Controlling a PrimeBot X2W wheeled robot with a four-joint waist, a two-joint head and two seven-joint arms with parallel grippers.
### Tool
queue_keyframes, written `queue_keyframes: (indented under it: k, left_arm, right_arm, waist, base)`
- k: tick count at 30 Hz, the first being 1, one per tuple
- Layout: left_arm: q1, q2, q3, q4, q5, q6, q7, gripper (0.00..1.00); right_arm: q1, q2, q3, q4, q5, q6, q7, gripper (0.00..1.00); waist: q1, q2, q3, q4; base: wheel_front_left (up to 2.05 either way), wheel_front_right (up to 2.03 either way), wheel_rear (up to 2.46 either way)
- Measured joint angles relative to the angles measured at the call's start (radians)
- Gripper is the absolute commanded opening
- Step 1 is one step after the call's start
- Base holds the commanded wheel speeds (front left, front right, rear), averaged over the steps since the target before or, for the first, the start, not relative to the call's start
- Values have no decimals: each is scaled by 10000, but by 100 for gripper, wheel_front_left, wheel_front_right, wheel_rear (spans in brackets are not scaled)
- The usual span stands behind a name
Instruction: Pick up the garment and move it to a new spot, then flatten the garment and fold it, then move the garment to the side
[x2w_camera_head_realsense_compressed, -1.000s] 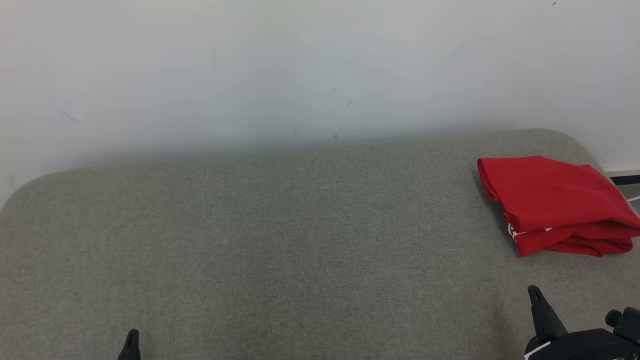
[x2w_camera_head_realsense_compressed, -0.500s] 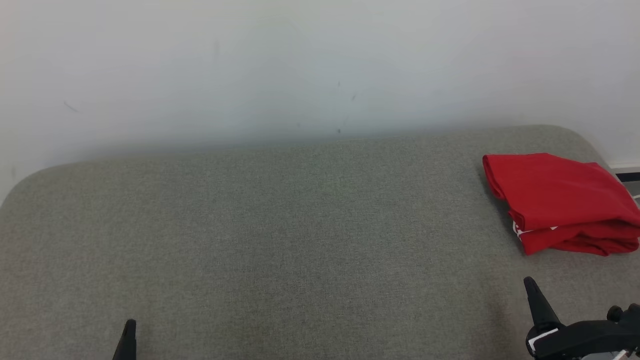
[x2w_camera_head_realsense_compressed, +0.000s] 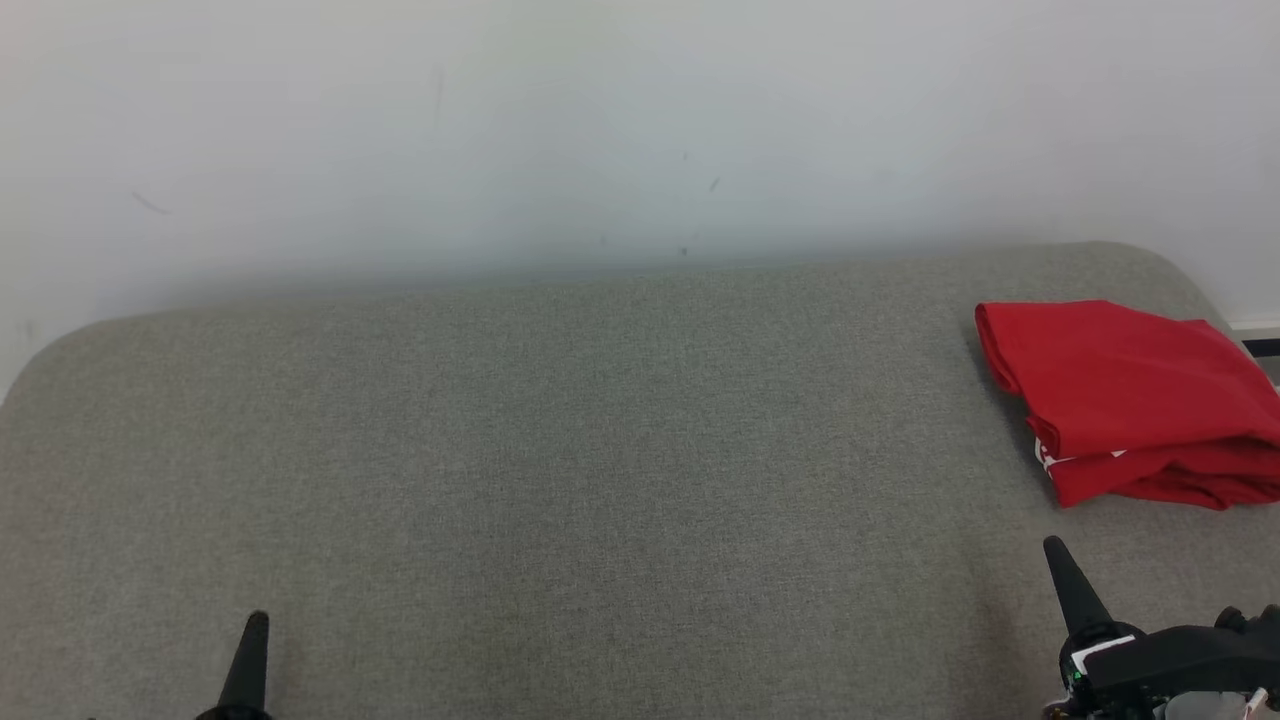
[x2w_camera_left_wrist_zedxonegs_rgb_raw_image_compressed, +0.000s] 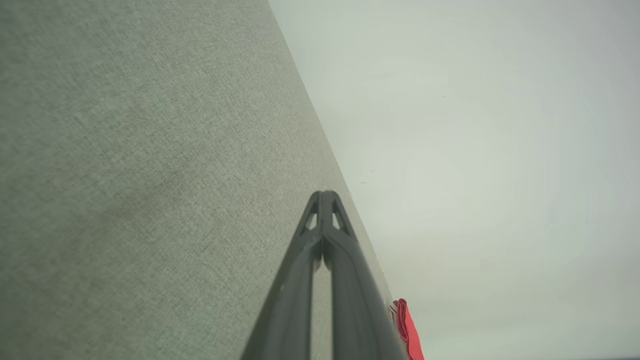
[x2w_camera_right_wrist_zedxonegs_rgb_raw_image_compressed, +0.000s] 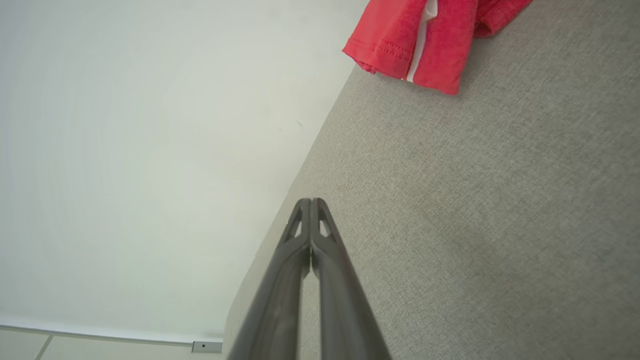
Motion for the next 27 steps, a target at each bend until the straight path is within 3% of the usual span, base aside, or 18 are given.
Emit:
queue_keyframes:
  k: [27]
  left_arm:
    - [-858,-268,642,518,-3609,-708,577,0]
  right_arm:
    - [-788,685,-782,583,2940,700,750,0]
  waist:
    - [0,0,292,162]
  base:
    - [0,0,0]
